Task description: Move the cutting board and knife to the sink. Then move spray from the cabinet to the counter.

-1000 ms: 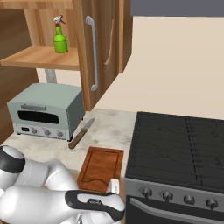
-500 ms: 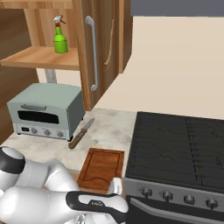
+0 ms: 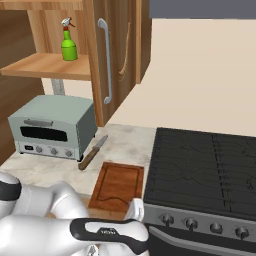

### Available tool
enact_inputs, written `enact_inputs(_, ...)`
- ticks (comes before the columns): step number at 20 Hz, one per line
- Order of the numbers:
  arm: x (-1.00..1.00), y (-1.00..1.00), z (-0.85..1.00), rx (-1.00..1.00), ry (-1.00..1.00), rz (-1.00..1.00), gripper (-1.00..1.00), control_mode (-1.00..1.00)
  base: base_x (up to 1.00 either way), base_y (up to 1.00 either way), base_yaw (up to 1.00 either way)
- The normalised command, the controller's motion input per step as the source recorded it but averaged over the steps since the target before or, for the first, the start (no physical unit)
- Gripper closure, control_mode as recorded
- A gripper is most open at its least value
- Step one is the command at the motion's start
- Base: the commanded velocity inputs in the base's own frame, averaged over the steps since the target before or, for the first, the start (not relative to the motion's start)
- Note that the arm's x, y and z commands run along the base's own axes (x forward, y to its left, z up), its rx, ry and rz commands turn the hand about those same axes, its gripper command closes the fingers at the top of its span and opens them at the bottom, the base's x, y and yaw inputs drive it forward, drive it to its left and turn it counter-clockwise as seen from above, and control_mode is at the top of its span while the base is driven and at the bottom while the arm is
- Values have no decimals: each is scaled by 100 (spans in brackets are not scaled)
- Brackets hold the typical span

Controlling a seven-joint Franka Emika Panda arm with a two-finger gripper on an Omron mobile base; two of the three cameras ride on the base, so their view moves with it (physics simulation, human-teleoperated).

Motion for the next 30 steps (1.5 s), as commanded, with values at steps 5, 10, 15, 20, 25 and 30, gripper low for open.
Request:
enact_inputs(5,2,-10,24,0,-6,0,100,-100,0,0,0)
enact_inputs(10,-2,0,25,0,-14,0,100,-100,0,0,0)
enact_inputs(15,-13,3,23,0,-17,0,100,-100,0,0,0)
enact_inputs(20,-7,4,25,-1,-5,1,100,-100,0,0,0)
enact_inputs(25,-11,3,29,-1,-2,4,100,-100,0,0,0)
enact_inputs(30,-25,22,16,-4,-7,4,100,-100,0,0,0)
